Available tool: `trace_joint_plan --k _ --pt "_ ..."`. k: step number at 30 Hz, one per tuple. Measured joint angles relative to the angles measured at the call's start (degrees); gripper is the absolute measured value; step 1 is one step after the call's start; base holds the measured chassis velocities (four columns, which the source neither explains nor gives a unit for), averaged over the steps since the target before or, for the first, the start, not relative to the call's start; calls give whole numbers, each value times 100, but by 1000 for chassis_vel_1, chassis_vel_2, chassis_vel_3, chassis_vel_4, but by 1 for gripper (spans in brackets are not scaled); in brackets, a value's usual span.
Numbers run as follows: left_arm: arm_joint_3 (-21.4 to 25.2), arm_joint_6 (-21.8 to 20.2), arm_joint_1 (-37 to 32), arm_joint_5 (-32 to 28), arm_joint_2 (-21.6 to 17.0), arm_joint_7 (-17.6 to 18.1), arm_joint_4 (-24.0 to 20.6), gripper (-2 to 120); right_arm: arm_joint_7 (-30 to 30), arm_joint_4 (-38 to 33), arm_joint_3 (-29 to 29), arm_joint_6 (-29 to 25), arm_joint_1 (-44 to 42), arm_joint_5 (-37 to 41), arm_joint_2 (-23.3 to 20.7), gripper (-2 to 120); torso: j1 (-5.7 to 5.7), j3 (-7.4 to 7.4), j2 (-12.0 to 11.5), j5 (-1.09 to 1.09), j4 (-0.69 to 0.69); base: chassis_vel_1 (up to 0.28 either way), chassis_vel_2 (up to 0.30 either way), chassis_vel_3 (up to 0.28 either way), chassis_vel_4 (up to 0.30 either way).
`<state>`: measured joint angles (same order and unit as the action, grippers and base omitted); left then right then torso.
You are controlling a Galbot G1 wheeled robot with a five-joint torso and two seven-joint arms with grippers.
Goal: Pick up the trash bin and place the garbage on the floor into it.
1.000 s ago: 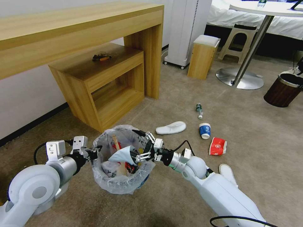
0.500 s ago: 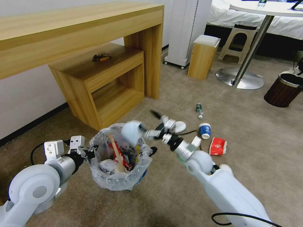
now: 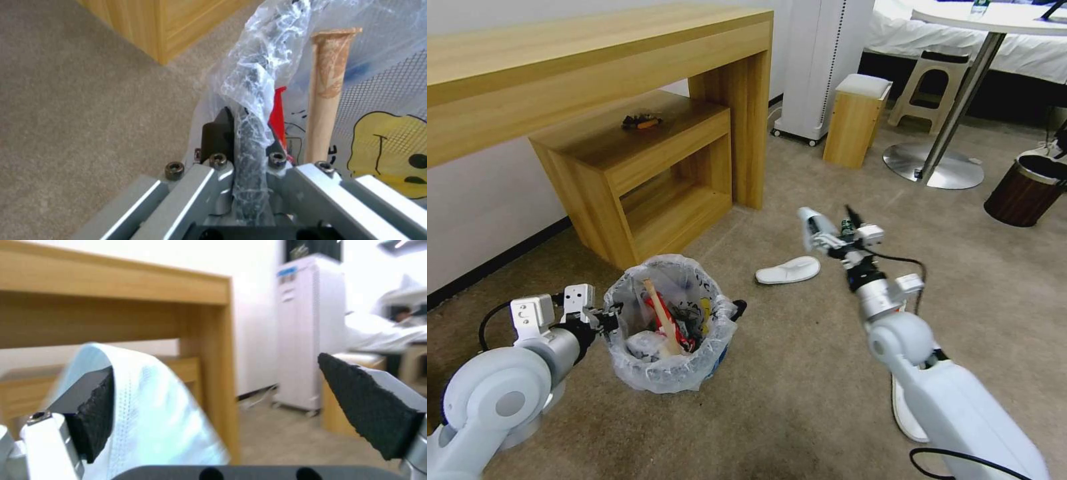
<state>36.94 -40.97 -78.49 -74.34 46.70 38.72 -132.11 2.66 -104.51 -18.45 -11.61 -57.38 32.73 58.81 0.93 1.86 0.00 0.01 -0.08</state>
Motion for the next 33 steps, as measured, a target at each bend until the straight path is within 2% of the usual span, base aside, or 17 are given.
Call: trace_joint_plan --k 2,7,20,33 --pt "43 6 -7 0 1 6 -14 0 6 -115 -339 44 -171 -85 8 100 0 0 0 0 0 0 0 0 0" --pt "64 9 -32 -4 -3 7 -37 0 -40 -235 -571 51 -413 -79 -26 100 0 0 0 0 -1 0 0 0 0" --pt "43 12 -57 20 17 -8 -51 0 -236 -286 -413 -55 -432 -92 20 100 0 0 0 -1 1 0 0 0 0" --pt "-108 20 -16 54 68 -34 -22 0 -715 -487 -139 -282 -275 60 -50 100 0 0 0 -1 0 0 0 0 0"
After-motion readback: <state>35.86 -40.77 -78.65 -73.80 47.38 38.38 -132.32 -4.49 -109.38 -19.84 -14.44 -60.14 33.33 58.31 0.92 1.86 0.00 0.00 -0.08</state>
